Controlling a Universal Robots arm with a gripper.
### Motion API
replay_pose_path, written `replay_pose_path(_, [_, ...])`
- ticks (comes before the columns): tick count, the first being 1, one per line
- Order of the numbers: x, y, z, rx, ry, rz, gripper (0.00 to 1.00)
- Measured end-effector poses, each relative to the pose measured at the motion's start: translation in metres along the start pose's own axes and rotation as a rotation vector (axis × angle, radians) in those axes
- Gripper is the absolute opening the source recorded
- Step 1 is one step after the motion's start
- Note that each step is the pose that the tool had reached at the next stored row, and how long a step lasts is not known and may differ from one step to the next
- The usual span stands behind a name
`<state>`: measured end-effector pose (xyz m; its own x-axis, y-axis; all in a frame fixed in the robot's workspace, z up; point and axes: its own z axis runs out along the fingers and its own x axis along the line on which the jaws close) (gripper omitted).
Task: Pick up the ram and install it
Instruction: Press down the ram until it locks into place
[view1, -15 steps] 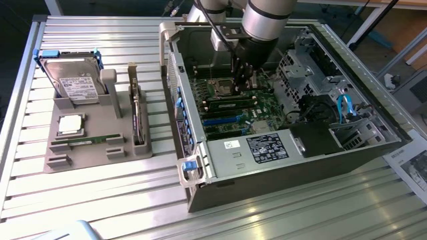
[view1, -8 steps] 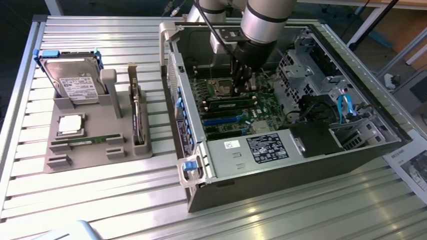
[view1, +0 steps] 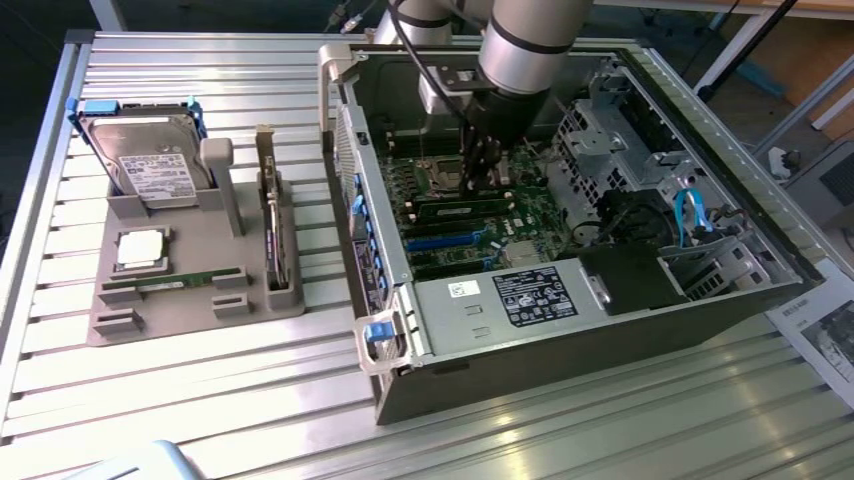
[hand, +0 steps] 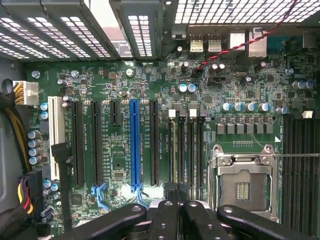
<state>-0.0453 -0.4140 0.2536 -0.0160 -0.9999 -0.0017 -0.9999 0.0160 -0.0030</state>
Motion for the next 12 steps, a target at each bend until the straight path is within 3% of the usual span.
replay_pose_path(12, [0.0000,0.0002,0.0038,0.0007,-0.0001,0.000,0.10])
